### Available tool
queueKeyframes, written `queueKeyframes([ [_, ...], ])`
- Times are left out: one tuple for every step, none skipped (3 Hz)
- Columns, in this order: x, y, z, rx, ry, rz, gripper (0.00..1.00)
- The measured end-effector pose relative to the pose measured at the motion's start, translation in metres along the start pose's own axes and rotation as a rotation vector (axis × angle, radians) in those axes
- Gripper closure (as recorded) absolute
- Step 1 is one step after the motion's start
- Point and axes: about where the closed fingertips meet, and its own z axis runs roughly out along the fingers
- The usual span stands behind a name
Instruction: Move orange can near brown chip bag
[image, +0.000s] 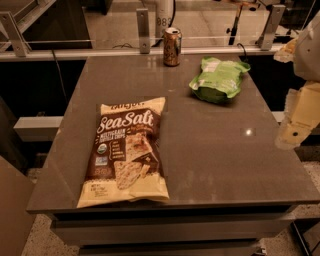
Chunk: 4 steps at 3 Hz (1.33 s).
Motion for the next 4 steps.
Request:
queueKeyframes([
  [-0.002, -0.002, -0.002, 0.014, -0.013, -0.002, 0.0],
  [-0.012, -0.009, 0.003, 0.055, -0.056, -0.034, 0.0],
  [-0.019, -0.025, 0.022, 0.12, -0.113, -0.069, 0.0],
  [-0.023, -0.058, 0.047, 0.198, -0.19, -0.07, 0.0],
])
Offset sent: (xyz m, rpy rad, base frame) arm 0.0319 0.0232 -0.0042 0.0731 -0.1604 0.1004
